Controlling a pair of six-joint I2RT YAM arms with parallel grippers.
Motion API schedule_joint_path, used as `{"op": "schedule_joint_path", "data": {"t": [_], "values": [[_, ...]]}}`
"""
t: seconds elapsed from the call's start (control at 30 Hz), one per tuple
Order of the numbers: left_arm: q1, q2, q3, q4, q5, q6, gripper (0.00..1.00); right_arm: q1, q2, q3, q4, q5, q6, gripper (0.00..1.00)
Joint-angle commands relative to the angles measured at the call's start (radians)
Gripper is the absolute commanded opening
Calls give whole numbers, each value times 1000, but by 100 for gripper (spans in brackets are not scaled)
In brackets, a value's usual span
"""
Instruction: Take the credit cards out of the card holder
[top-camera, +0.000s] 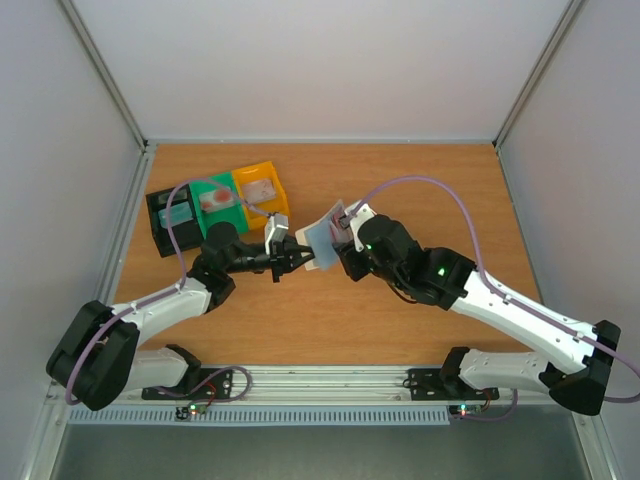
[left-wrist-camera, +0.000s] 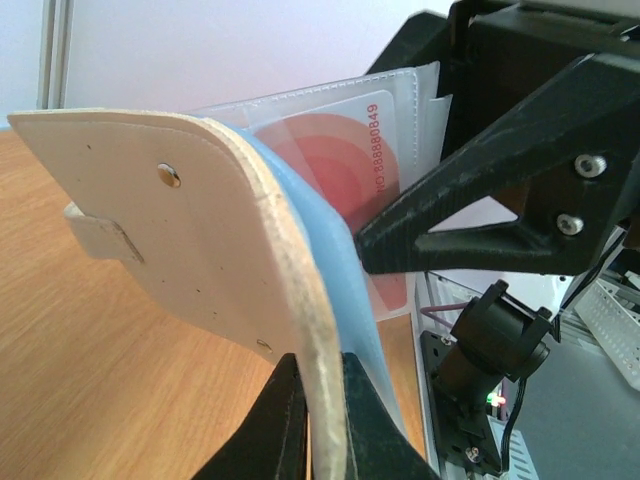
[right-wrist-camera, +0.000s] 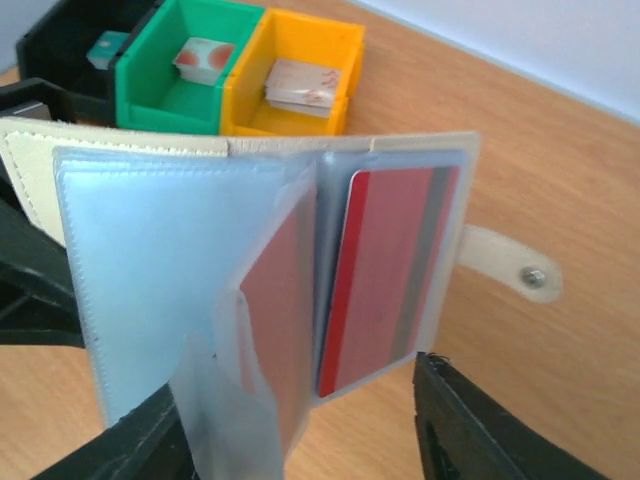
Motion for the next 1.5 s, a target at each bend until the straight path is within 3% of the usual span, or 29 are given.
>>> {"op": "schedule_joint_path", "data": {"t": [0.0,0.3,0.43,0.7,0.8,1.0,1.03,1.13,1.2,1.4,1.47], "values": [[-7,-21,-11,89,16,36,0,-48,-62,-53,68,-121,-2,50],[-6,-26,-21,123,52,38,0,-131,-70,-83,70,-270,2,30],[-7,-31,-27,139,70,38,0,-189,-87,-111,120,-462,2,20],[-6,-36,-26,148,82,39,0,-277,-91,-139,153,-664,36,18],[-7,-37,-28,148,85,40,0,-291,-95,-142,170,-701,40,2],[-7,-47,-31,110,36,29,0,-337,-125,-161,188,-743,69,1],[-7,-51,-29,80,-4,24,3,-349,-136,-171,191,-750,79,1],[-3,-70,-23,-64,-168,15,42,-386,-150,-188,190,-736,124,1],[7,-83,-16,-176,-260,17,55,-407,-142,-185,152,-679,164,1],[80,-123,13,-390,-390,120,56,-430,-10,-73,-88,-406,285,1],[84,-139,27,-366,-322,170,51,-423,33,-52,-103,-388,328,1]]}}
